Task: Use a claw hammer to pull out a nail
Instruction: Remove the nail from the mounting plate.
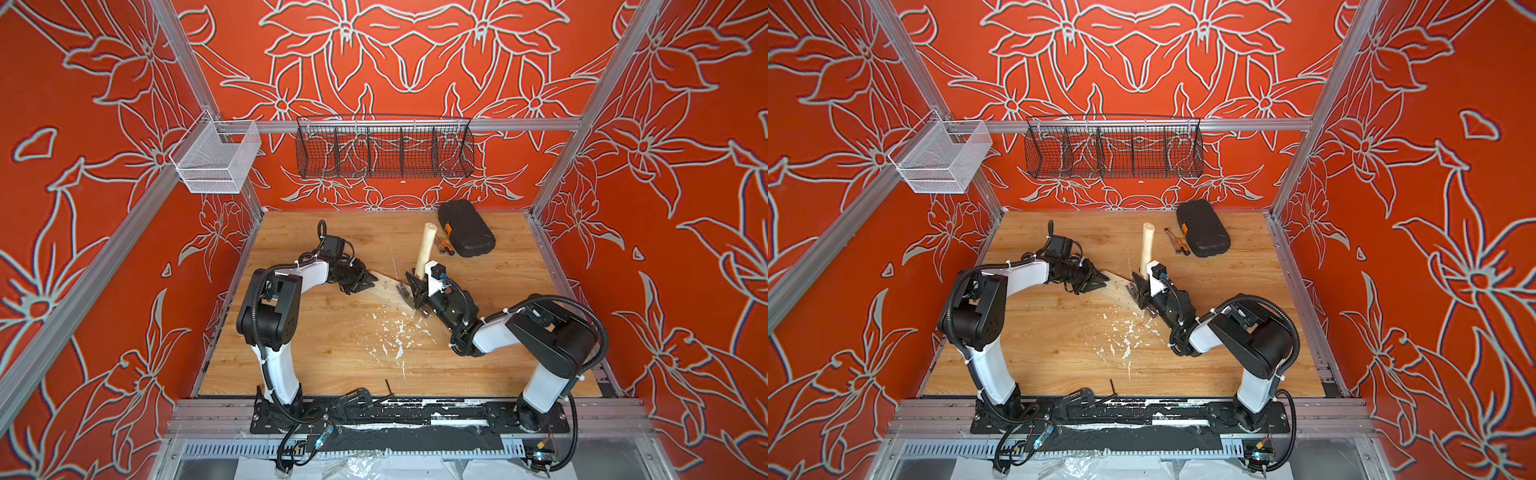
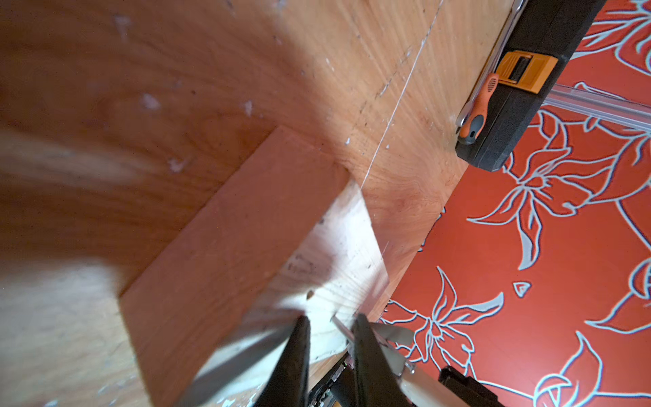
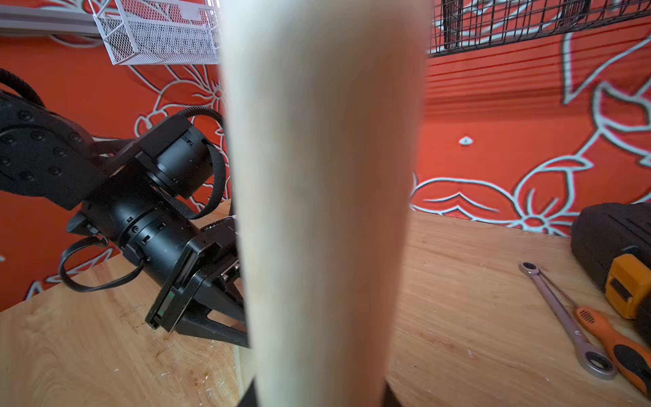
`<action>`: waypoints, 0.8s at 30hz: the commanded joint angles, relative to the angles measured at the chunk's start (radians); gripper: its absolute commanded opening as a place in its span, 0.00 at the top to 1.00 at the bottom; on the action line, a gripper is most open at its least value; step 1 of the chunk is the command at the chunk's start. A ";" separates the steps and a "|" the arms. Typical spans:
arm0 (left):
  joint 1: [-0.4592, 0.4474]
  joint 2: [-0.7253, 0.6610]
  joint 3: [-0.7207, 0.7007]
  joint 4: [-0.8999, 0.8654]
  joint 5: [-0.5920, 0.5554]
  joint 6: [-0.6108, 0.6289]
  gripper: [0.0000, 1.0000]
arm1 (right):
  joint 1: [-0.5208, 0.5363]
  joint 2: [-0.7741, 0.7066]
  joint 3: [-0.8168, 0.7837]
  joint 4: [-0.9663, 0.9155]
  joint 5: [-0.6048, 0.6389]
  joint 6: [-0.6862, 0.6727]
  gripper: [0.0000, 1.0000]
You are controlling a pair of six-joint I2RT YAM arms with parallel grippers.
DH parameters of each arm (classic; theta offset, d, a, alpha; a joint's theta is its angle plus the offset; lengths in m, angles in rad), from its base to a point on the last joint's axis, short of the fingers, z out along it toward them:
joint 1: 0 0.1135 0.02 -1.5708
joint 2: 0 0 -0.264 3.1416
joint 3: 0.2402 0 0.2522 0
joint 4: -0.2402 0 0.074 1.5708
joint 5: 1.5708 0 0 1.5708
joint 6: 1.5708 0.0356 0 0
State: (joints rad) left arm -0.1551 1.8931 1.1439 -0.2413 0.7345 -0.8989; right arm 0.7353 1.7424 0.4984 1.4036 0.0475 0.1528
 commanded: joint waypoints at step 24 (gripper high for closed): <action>0.020 0.060 -0.055 -0.181 -0.201 0.015 0.76 | 0.014 -0.188 0.292 -0.450 -0.047 -0.049 1.00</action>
State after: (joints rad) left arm -0.1551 1.8931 1.1442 -0.2424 0.7345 -0.8932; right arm 0.7414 1.6260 0.7433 0.8337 0.0162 0.1108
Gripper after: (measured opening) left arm 0.243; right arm 0.236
